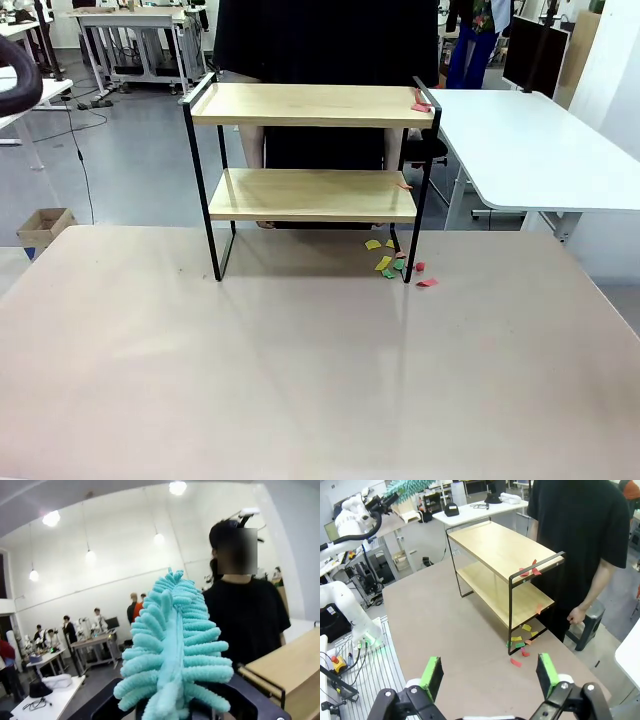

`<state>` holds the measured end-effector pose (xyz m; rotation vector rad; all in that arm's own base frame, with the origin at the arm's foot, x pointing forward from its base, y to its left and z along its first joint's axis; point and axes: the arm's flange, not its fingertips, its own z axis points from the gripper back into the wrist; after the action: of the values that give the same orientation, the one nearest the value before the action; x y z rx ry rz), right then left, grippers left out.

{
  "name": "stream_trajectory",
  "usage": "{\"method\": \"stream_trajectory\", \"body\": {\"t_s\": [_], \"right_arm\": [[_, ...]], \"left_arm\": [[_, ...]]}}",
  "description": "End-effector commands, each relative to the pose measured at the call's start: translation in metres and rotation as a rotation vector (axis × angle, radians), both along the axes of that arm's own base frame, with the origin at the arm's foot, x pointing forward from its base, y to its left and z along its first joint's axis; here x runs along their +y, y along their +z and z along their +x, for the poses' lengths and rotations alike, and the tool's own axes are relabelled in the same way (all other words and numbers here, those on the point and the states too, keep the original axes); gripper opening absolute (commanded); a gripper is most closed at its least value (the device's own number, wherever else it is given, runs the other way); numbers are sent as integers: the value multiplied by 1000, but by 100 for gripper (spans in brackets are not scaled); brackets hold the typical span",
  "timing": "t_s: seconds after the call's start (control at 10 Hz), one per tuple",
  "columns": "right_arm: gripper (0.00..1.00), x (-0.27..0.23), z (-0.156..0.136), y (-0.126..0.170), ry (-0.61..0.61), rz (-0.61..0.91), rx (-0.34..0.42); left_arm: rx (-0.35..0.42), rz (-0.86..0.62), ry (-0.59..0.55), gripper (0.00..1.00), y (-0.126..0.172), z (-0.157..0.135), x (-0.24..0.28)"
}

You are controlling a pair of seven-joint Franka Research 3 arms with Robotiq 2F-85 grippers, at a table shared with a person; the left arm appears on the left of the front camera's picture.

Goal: Clean the shelf.
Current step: Hand the Duster back to the human.

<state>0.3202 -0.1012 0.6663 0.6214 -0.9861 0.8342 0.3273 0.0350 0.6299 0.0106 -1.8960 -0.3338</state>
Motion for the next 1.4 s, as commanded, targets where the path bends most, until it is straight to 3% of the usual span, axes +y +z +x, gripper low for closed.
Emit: {"method": "stream_trajectory", "body": {"t_s": [0.0, 0.5, 0.8, 1.0, 1.2, 1.3], "right_arm": [[100, 0, 0, 1, 10, -3, -13], [100, 0, 0, 1, 10, -3, -13], [100, 0, 0, 1, 10, -3, -13], [100, 0, 0, 1, 10, -3, -13], [100, 0, 0, 1, 10, -3, -13], [100, 0, 0, 1, 10, -3, -13]], "left_arm": [[59, 21, 49, 18, -31, 7, -20], [277, 7, 104, 18, -127, 16, 7], [365, -12, 105, 18, -165, 20, 13], [384, -33, 96, 18, -179, 21, 15], [329, -58, 115, 18, -179, 20, 17], [410, -55, 90, 18, -158, 38, 28]]}}
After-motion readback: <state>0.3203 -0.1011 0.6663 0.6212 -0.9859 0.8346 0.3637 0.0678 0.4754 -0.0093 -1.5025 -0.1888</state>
